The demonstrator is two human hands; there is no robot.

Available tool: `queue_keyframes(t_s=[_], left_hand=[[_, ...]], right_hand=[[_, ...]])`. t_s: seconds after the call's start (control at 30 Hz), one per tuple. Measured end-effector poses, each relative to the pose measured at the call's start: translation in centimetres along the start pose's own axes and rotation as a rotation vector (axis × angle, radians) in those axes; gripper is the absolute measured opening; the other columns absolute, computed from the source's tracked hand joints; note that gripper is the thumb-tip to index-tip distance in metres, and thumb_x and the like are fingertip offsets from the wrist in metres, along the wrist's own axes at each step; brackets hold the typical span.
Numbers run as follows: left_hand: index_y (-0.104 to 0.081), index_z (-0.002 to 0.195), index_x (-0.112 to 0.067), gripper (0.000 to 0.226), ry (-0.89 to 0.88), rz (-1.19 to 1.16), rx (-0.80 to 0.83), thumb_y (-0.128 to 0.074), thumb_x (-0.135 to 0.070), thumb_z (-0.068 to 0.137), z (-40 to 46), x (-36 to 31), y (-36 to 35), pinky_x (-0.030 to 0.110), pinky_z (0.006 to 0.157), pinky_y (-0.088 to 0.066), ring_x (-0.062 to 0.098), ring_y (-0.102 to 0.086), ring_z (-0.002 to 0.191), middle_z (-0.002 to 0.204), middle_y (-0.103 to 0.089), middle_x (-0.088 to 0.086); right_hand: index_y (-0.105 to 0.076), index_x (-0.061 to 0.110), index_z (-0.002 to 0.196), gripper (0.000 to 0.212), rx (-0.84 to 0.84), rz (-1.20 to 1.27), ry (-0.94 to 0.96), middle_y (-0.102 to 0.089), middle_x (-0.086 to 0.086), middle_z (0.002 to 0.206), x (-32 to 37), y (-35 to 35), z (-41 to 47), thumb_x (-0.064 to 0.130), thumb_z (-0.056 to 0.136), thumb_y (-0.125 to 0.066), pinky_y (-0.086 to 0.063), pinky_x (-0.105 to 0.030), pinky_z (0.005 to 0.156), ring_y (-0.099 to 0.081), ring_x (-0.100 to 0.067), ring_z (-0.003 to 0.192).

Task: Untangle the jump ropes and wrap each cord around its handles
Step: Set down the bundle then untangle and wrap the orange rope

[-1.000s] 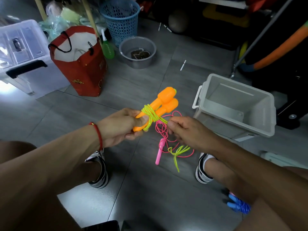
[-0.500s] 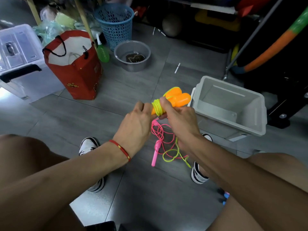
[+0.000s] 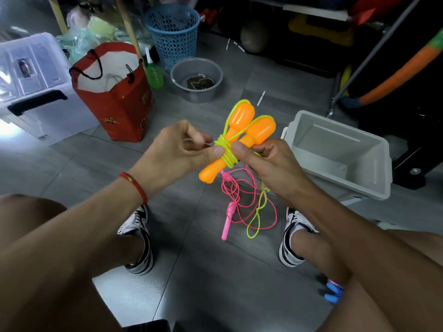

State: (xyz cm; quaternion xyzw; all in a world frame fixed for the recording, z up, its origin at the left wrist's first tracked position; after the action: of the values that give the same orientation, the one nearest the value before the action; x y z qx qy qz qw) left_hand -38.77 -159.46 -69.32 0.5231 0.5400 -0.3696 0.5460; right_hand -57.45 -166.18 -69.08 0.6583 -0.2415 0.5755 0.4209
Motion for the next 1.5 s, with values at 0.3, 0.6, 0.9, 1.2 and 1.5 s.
queue_keyframes(t_s=[0.3, 0.6, 0.9, 1.2, 1.5], left_hand=[[-0.057, 0.125, 0.008, 0.045, 0.142, -0.234, 0.408, -0.052, -0.029, 0.099, 0.1, 0.2, -2.0, 0.032, 0.064, -0.048, 0.022, -0.052, 0.073, 0.105, -0.060, 0.028], [-0.062, 0.115, 0.006, 0.042, 0.160, -0.182, 0.210, -0.062, -0.030, 0.092, 0.9, 2.1, -1.9, 0.034, 0.062, -0.036, 0.016, -0.047, 0.065, 0.088, -0.058, 0.017], [-0.067, 0.092, -0.009, 0.030, 0.080, 0.474, -0.045, -0.065, -0.039, 0.092, 2.3, 3.8, -1.4, 0.026, 0.056, -0.043, 0.016, -0.063, 0.068, 0.080, -0.069, 0.007], [-0.070, 0.092, -0.018, 0.022, 0.030, 0.840, 0.201, -0.068, -0.040, 0.090, 2.4, 3.6, -2.1, 0.027, 0.064, -0.047, 0.019, -0.066, 0.079, 0.082, -0.070, 0.003], [-0.068, 0.098, -0.024, 0.021, -0.184, 0.945, 0.571, -0.072, -0.041, 0.087, 0.4, 2.0, -5.0, 0.011, 0.056, -0.033, 0.005, -0.047, 0.062, 0.066, -0.049, -0.014]], right_hand=[[-0.059, 0.015, 0.061, 0.042, 0.208, 0.001, -0.136, -0.052, 0.016, 0.041, 0.5, -0.6, -0.1, 0.018, 0.103, -0.052, -0.042, -0.006, 0.057, -0.053, 0.007, 0.045], [-0.072, 0.017, 0.066, 0.057, 0.014, -0.380, -0.189, -0.045, 0.011, 0.037, -1.5, -1.1, 0.7, 0.066, 0.089, -0.054, -0.030, -0.017, 0.045, -0.044, -0.003, 0.038], [-0.073, 0.012, 0.096, 0.035, 0.339, -0.832, -0.164, -0.070, -0.013, 0.095, -0.8, -1.8, 1.0, 0.025, 0.101, -0.042, -0.046, -0.031, 0.070, -0.063, -0.033, 0.092], [-0.058, 0.020, 0.086, 0.020, 0.431, -0.992, 0.278, -0.055, 0.005, 0.071, 1.2, -1.4, -0.8, 0.038, 0.093, -0.057, -0.034, -0.033, 0.063, -0.059, -0.026, 0.079], [-0.062, 0.032, 0.106, 0.028, 0.395, -1.081, 0.282, -0.069, 0.002, 0.095, 1.3, 0.4, 0.1, 0.056, 0.090, -0.060, -0.030, -0.032, 0.066, -0.062, -0.027, 0.099]])
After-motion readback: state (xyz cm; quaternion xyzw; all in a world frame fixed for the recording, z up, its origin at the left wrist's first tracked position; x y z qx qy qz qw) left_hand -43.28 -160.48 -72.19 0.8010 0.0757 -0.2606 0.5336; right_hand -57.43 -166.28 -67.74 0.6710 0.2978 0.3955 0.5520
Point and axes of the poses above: each hand's wrist, its own z-axis towards the middle knuckle, its own y-axis out of the back of the hand, x = y × z, the point moved 3 cm from there along z, towards the middle knuckle
